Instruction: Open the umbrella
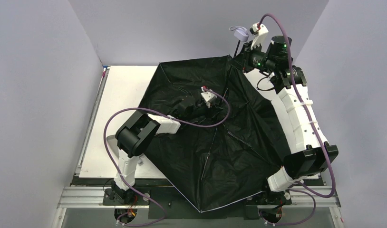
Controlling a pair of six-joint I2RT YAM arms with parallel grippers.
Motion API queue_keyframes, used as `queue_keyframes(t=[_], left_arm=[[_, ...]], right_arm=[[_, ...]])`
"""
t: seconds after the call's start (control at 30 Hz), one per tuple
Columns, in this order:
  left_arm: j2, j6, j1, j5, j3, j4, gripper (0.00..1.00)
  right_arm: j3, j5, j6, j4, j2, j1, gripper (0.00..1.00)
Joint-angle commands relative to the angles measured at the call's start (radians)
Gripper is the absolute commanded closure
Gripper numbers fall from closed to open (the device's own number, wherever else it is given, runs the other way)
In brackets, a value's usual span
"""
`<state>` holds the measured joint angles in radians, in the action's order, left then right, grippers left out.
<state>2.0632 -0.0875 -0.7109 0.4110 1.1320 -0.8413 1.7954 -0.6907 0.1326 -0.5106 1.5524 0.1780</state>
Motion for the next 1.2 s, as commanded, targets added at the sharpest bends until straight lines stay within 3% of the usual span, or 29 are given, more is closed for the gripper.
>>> queue_keyframes(t=[0.0, 0.07, 0.33, 0.57, 0.67, 0.87, 1.17], left_arm=[[0.088, 0.04, 0.007, -0.04, -0.032, 0.334, 0.92], [0.067, 0.057, 0.008, -0.03, -0.016, 0.355, 1.0], [-0.082, 0.073, 0.008, 0.018, 0.131, 0.484, 1.0], [-0.142, 0.13, 0.023, 0.042, 0.272, 0.557, 1.0], [-0.156, 0.145, 0.03, 0.042, 0.343, 0.603, 1.0], [-0.166, 0.239, 0.048, 0.074, 0.422, 0.674, 1.0], [-0.179, 0.211, 0.042, 0.218, 0.275, 0.52, 1.0]], right_arm=[[0.057, -0.037, 0.043, 0.276, -0.143, -0.029, 1.0], [0.024, -0.037, 0.041, 0.275, -0.164, -0.04, 1.0], [-0.206, -0.029, 0.019, 0.282, -0.289, -0.067, 0.99], [-0.365, -0.016, 0.009, 0.302, -0.39, -0.068, 0.51], [-0.428, 0.007, 0.001, 0.301, -0.436, -0.068, 0.39], [-0.563, 0.049, 0.027, 0.291, -0.547, -0.067, 0.36], [-0.576, 0.068, 0.075, 0.383, -0.486, -0.065, 0.39]])
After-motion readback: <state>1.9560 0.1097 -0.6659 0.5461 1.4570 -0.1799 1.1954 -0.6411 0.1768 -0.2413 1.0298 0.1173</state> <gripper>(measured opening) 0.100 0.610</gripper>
